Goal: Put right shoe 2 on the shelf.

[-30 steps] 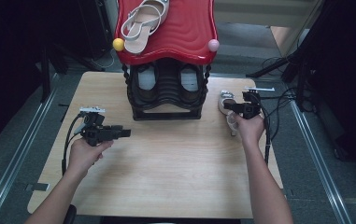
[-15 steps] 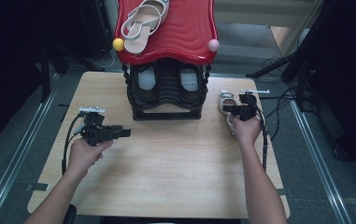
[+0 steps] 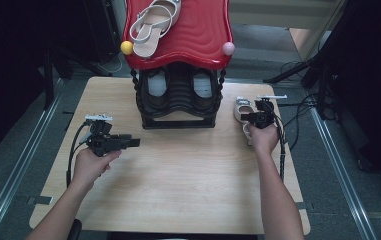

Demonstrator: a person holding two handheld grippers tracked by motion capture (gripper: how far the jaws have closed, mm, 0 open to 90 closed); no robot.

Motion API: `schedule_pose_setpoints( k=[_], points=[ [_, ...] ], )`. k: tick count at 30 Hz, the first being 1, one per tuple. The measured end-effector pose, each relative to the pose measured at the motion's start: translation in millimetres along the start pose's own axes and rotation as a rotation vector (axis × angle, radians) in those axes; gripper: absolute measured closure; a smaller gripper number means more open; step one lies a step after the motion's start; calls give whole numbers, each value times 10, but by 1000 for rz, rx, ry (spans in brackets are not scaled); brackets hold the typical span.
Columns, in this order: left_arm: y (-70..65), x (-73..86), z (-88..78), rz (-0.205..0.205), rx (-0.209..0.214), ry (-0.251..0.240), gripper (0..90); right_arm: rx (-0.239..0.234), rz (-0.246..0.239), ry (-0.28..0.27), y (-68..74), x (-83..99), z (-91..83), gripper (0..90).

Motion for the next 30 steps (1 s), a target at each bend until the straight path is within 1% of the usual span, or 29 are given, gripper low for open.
schedule_pose_setpoints(
  k=[7, 12, 14, 17, 20, 23, 24, 26, 30],
  points=[
    [-1, -2, 1, 1, -1, -2, 433, -5, 5, -4, -18, -4, -11, 864],
    [-2, 1, 3, 3, -3, 0, 432, 0, 0, 1, -14, -13, -22, 867],
    [1, 2, 5, 4, -5, 0, 432, 0, -9, 5, -26, -19, -35, 870],
    [1, 0, 3, 2, -3, 0, 432, -3, 8, 0, -46, -37, -70, 879],
    [2, 1, 4, 3, -4, 0, 432, -22, 37, -21, -72, -51, -95, 880],
    [0, 1, 7, 3, -3, 0, 432, -28, 44, -36, -90, -66, -123, 881],
    [-1, 1, 8, 3, -3, -1, 433, -32, 54, -41, -95, -73, -139, 882],
    [-2, 2, 7, 3, -3, 2, 433, -50, 81, -61, -99, -98, -170, 883],
    [-2, 1, 4, 2, -3, 0, 432, -87, 119, -90, -98, -153, -236, 883]
  ],
)
Point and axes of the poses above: each handheld gripper's, and its own axes: z roughly forward along the jaws, x roughly out of its underside, y roughly to its left, the point moved 8 cm from there along z, roughly forward along the jaws, and after that the axes turned 13 degrees about -z, right-handed, at the moved point
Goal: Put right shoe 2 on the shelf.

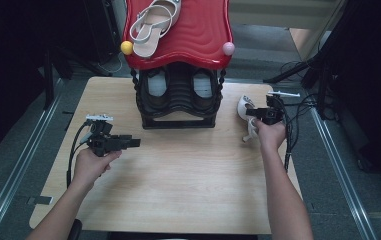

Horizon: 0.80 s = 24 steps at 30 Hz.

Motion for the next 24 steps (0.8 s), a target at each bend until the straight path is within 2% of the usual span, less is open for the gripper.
schedule_pose_setpoints(
  k=[2, 6, 9, 12, 24],
  points=[
    [4, 1, -2, 0, -2, 1, 432, -37, 30, -14, 8, -21, -22, 883],
    [-2, -1, -8, -3, 5, -2, 431, -76, 67, -28, 17, -45, -53, 883],
    [3, -1, -4, -2, 1, -1, 432, -79, 59, -23, 53, -51, -61, 883],
    [2, 0, -2, 0, 0, 0, 432, -61, 24, -10, 95, -89, -87, 883],
    [-5, 2, -2, 1, 1, 0, 431, -71, -20, -52, 320, -424, -313, 883]
  ],
)
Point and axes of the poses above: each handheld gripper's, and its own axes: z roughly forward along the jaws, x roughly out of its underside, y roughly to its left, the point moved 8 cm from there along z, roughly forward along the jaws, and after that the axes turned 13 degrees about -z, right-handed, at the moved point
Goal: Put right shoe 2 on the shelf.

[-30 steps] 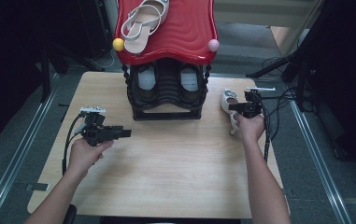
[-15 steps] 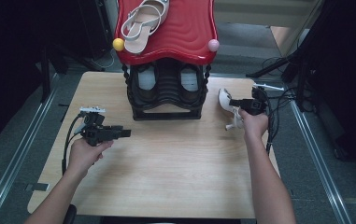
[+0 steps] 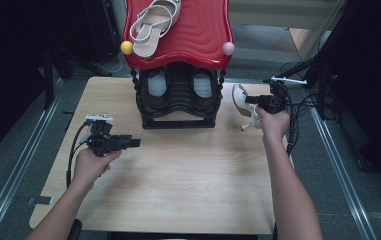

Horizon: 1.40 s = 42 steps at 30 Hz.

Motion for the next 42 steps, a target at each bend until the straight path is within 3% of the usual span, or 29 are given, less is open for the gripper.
schedule_pose_setpoints(
  k=[7, 19, 32, 42],
  points=[
    [-6, 4, 9, -1, 2, 1, 432, -15, 16, -39, 95, -245, -137, 883],
    [-13, 5, 4, 3, 8, 3, 432, 3, -62, -59, 410, -699, -375, 883],
    [-25, 10, 28, 3, 10, 7, 431, -6, -86, -116, 666, -1171, -679, 883],
    [-34, 18, 30, 1, 15, 16, 431, 34, -159, -131, 939, -1497, -905, 883]
  ],
)
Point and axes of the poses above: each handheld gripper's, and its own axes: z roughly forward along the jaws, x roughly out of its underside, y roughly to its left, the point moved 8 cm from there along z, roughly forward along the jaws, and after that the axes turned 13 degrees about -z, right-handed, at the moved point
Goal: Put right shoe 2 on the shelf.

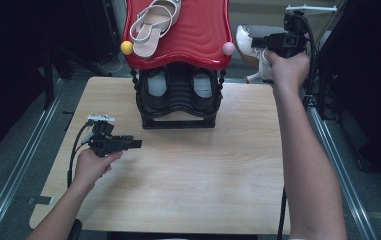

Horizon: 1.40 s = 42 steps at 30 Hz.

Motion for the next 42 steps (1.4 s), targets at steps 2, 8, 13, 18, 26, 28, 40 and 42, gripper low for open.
schedule_pose_setpoints(
  k=[2, 8, 13, 18, 26, 28, 40, 42],
  points=[
    [-2, 0, -2, 0, 2, 1, 431, 0, -3, -10, 32, -78, -38, 882],
    [-5, 8, 6, 6, 4, 7, 431, 2, -1, -42, 124, -326, -144, 883],
    [-5, 6, 12, 3, 3, 4, 430, 6, -23, -77, 275, -551, -224, 883],
    [-6, 8, 14, 3, 3, 7, 430, -3, -51, -113, 483, -734, -285, 883],
    [-20, 8, 19, 6, 6, 4, 429, -35, -101, -160, 834, -960, -256, 883],
    [-27, 7, 21, 9, 8, 4, 430, -45, -103, -163, 883, -976, -206, 883],
    [-23, 9, 15, 14, 9, 7, 430, -63, -135, -153, 1073, -884, 174, 883],
    [-30, 12, 16, 16, 11, 8, 429, -72, -150, -151, 1126, -860, 217, 883]
  ],
)
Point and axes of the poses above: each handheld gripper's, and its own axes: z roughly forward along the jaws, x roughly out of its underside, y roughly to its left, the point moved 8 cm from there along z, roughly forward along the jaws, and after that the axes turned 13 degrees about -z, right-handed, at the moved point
